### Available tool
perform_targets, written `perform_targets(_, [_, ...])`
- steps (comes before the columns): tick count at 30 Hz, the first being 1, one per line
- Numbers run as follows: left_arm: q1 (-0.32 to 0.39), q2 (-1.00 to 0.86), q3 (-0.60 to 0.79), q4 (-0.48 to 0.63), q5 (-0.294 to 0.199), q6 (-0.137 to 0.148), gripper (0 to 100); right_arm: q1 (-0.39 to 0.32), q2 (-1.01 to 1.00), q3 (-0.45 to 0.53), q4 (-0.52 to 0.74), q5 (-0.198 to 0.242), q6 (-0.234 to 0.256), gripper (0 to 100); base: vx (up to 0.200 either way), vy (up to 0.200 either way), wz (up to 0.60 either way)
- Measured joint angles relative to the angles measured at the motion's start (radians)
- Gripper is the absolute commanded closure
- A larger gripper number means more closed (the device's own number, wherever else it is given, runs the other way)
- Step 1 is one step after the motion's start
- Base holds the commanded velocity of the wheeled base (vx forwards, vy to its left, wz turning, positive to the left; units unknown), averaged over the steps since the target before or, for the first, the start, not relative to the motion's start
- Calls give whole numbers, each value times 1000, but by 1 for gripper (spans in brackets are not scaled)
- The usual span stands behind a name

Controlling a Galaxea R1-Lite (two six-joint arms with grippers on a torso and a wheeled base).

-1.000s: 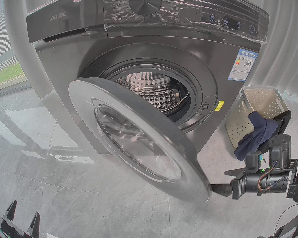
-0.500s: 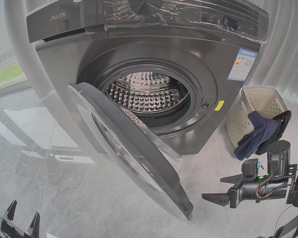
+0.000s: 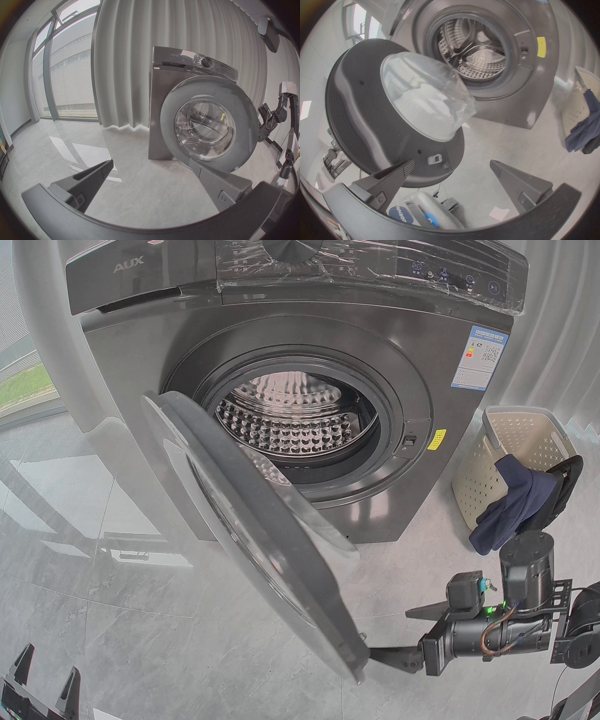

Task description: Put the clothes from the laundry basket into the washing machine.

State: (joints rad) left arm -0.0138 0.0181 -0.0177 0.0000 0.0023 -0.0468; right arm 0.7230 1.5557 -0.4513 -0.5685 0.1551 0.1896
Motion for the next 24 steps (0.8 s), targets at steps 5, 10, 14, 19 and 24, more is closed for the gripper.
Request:
perform_targets(5, [0,0,0,0,0,1,0,49,10,39,-15,-21,0,0,0,0,0])
perform_targets(10, [0,0,0,0,0,1,0,5,13,34,-19,-37,2,0,0,0,0])
perform_targets(14, [0,0,0,0,-1,1,0,-58,26,-17,-38,-68,11,0,0,0,0])
perform_targets(19, [0,0,0,0,-1,1,0,-106,93,-132,-53,-102,31,0,0,0,0])
perform_targets(24, [0,0,0,0,0,0,0,-143,196,-257,-56,-114,39,0,0,0,0])
